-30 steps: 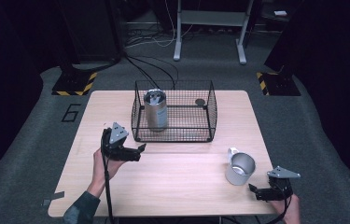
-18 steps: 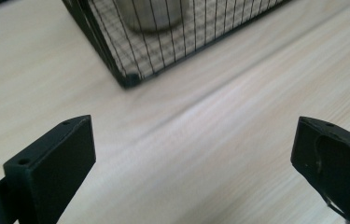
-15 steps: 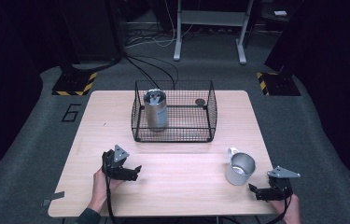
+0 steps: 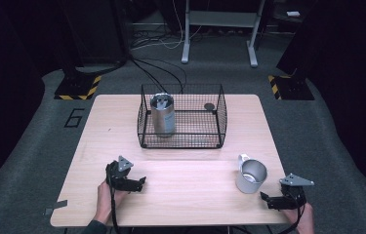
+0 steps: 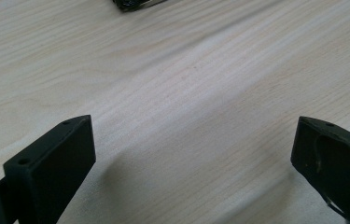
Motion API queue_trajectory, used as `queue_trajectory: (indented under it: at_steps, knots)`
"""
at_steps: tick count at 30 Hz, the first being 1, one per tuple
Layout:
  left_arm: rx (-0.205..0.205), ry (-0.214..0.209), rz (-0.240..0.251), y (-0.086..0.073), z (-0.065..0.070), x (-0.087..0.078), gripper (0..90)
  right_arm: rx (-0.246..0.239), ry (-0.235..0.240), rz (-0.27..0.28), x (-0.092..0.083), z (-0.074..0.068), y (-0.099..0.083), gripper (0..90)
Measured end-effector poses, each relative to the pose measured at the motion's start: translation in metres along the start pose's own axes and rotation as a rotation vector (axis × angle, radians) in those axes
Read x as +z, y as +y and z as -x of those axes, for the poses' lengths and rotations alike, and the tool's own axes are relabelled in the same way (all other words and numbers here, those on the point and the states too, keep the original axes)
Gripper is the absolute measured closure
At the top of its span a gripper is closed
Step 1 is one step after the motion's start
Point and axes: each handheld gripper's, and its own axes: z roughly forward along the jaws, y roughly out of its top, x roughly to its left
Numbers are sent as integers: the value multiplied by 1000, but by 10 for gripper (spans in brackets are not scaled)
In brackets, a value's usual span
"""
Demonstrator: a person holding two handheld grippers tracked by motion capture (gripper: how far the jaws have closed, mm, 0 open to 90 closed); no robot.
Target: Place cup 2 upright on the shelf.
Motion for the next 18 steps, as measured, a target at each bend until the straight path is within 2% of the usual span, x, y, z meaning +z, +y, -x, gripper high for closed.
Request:
queue_trajectory:
  at_steps: [1, 2, 3, 5, 10, 14, 16, 18]
  knots:
    - [0, 8, -6, -2, 0, 1, 0, 0, 0, 0, 0, 0, 0, 0]
    - [-29, -9, 5, -4, -1, 2, 0, 1, -1, 0, 0, 0, 0, 0]
    - [-35, -1, 12, -5, -1, 2, 0, 9, -4, 3, 0, 0, -1, 0]
    - [-26, 17, 13, -6, -1, 0, 0, 13, -11, 8, -1, 0, -2, 0]
    - [-40, -22, -2, -7, -6, -1, 0, 15, -10, 3, -2, 0, -2, 0]
    - [-33, -23, -4, -7, -7, 0, 0, 6, -9, 6, 0, 0, -1, 0]
    - [-35, -20, -7, -7, -7, -1, 0, 24, -16, 5, -1, -1, -2, 0]
    - [-33, -20, -5, -6, -7, 0, 1, 9, -7, -10, -1, -3, 0, 0]
